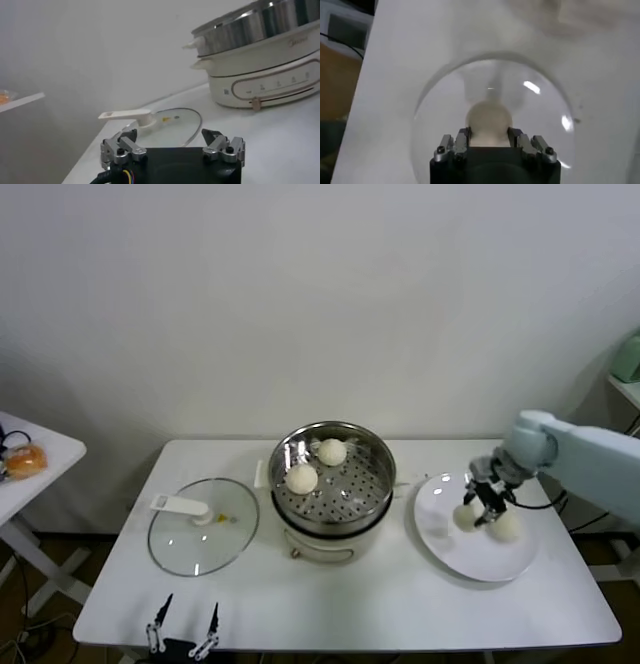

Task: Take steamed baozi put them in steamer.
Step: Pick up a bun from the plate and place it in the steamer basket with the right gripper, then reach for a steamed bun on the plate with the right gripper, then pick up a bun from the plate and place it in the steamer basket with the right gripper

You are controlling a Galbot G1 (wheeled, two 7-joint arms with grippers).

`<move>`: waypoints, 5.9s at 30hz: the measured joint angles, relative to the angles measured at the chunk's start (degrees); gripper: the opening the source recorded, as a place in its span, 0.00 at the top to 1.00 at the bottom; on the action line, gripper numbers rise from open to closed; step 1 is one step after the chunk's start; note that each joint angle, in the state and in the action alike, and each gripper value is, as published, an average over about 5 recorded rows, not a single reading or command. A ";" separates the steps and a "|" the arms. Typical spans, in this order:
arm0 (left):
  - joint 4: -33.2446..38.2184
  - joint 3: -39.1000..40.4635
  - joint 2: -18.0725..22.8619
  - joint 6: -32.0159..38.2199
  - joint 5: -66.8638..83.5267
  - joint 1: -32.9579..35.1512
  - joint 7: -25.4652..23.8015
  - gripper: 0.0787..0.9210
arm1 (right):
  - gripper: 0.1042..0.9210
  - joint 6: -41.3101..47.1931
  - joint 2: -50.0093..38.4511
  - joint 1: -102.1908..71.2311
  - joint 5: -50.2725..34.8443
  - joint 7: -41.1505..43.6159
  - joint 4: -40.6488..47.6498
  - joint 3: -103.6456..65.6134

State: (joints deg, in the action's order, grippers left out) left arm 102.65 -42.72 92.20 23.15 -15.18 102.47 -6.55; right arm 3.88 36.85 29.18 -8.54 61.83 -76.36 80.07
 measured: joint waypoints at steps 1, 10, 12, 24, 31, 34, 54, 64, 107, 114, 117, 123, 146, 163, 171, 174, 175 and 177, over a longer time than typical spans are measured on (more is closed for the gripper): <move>-0.08 0.00 0.00 0.01 -0.08 -0.03 0.03 0.12 | 0.48 -1.07 0.30 1.93 -0.48 0.23 -0.43 0.70; 0.04 -0.04 0.00 0.02 -0.29 -0.17 0.12 0.12 | 0.48 -10.18 4.35 15.37 -2.28 0.58 -8.24 3.37; 0.07 -0.06 0.00 0.02 -0.30 -0.12 0.13 0.12 | 0.48 -12.06 5.63 17.00 -1.63 0.30 -10.37 3.41; 0.89 0.09 0.00 -0.03 -0.38 0.04 0.19 0.12 | 0.48 -18.48 16.88 17.85 6.18 -2.59 -14.67 3.42; 0.87 -0.37 0.00 0.02 -0.16 -0.06 0.50 0.12 | 0.48 -19.56 23.52 13.48 11.22 -3.82 -12.65 3.42; 0.79 -0.46 0.00 0.02 -0.11 -0.16 0.57 0.12 | 0.48 -19.74 25.77 11.45 12.91 -4.22 -11.70 3.34; 0.84 -0.62 0.00 -0.03 0.04 0.01 0.67 0.12 | 0.39 -21.12 30.62 3.46 18.67 -5.63 -5.93 1.81; 1.32 -0.64 0.00 -0.01 -0.14 0.62 0.69 0.12 | 0.13 -21.65 29.05 6.38 13.56 -5.31 -4.87 2.06; 2.42 -0.50 0.00 -0.22 0.06 1.58 0.21 0.12 | 0.12 -0.55 2.27 -9.16 4.20 1.10 15.05 -3.92; 2.60 -0.43 0.00 -0.19 -0.15 1.88 0.22 0.12 | 0.12 -1.08 1.92 -13.90 7.42 0.83 17.90 -8.05; 2.65 -0.47 0.00 -0.18 -0.22 1.99 0.23 0.12 | 0.12 -1.28 2.00 -15.69 8.41 0.70 19.04 -9.72; 2.65 -0.48 0.00 -0.12 -0.37 2.26 0.26 0.12 | 0.12 -1.76 2.42 -18.52 9.99 0.14 20.88 -12.52; 2.62 -0.60 0.00 0.09 -0.31 1.90 0.26 0.12 | 0.40 -2.07 0.91 -16.22 9.38 -0.05 18.46 -12.55; 2.40 -1.15 0.00 -0.07 -0.04 1.94 0.40 0.12 | 0.40 3.10 4.47 14.37 -10.27 0.82 2.37 6.27; 2.24 -1.11 0.00 -0.11 0.07 1.60 0.46 0.12 | 0.39 7.08 9.76 19.49 -16.68 -0.36 -1.62 6.25; 2.21 -1.24 0.00 -0.12 0.18 1.56 0.51 0.12 | 0.39 8.57 11.80 19.62 -17.79 -1.04 -2.25 5.49; 2.18 -1.28 0.00 -0.12 0.20 1.56 0.52 0.12 | 0.39 9.04 12.47 19.48 -18.06 -1.29 -2.38 5.21; 2.10 -1.37 0.00 -0.12 0.23 1.56 0.53 0.12 | 0.39 9.94 13.80 18.92 -18.38 -1.85 -2.52 4.59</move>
State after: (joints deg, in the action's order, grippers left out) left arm 104.75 -44.09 92.20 23.02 -14.96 104.02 -6.03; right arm 13.82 50.64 48.10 -26.92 59.98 -78.87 84.66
